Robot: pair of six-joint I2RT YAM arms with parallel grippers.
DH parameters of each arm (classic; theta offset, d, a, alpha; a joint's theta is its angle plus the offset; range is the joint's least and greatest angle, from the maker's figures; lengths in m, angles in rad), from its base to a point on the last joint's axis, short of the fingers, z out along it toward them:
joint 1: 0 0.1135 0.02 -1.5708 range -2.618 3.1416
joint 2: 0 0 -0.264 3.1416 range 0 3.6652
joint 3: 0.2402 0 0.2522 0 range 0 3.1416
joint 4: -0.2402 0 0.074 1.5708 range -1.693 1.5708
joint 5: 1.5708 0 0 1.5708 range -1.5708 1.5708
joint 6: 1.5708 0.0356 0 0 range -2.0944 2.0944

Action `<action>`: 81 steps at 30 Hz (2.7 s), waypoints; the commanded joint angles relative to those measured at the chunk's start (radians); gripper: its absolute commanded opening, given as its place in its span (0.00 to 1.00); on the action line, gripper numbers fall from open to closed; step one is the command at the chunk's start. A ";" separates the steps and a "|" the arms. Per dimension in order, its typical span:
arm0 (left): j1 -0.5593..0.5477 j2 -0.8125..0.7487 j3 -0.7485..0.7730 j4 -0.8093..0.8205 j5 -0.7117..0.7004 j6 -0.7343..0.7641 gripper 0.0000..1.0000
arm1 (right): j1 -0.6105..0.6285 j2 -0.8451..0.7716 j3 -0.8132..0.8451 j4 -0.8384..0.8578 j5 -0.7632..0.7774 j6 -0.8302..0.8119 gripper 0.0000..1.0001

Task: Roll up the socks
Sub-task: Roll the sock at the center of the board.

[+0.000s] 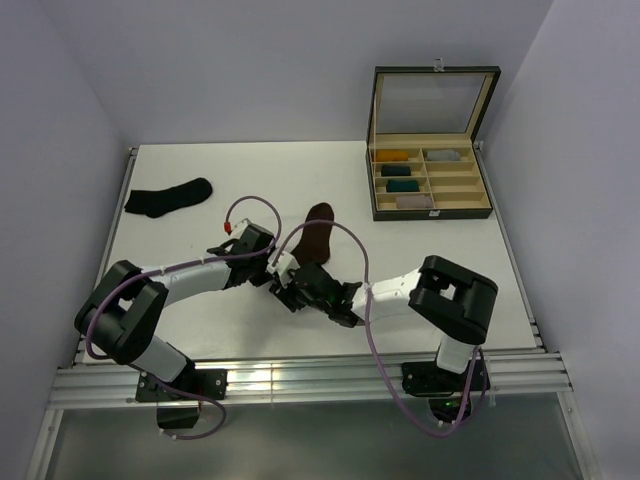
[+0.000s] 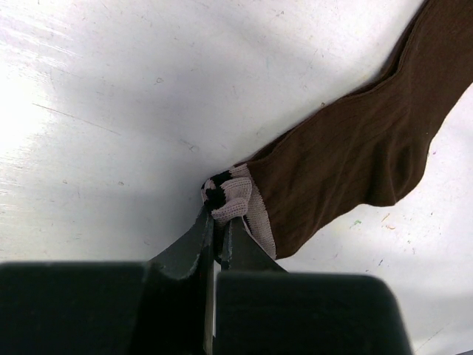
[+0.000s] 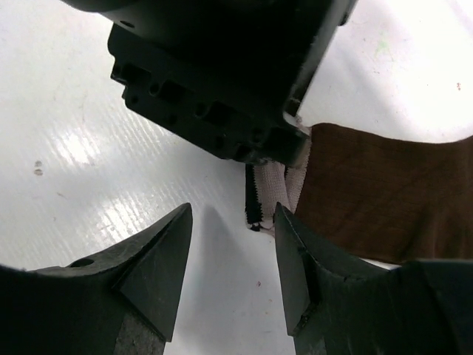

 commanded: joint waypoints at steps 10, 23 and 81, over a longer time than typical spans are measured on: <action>-0.004 0.021 0.006 -0.036 0.025 0.019 0.00 | 0.016 0.142 0.098 0.032 0.127 -0.070 0.50; -0.002 -0.013 -0.019 -0.007 0.031 -0.049 0.06 | 0.003 0.121 0.080 -0.048 0.029 0.051 0.00; -0.007 0.073 -0.042 0.100 0.042 -0.130 0.08 | -0.472 0.263 -0.083 0.233 -0.739 1.056 0.12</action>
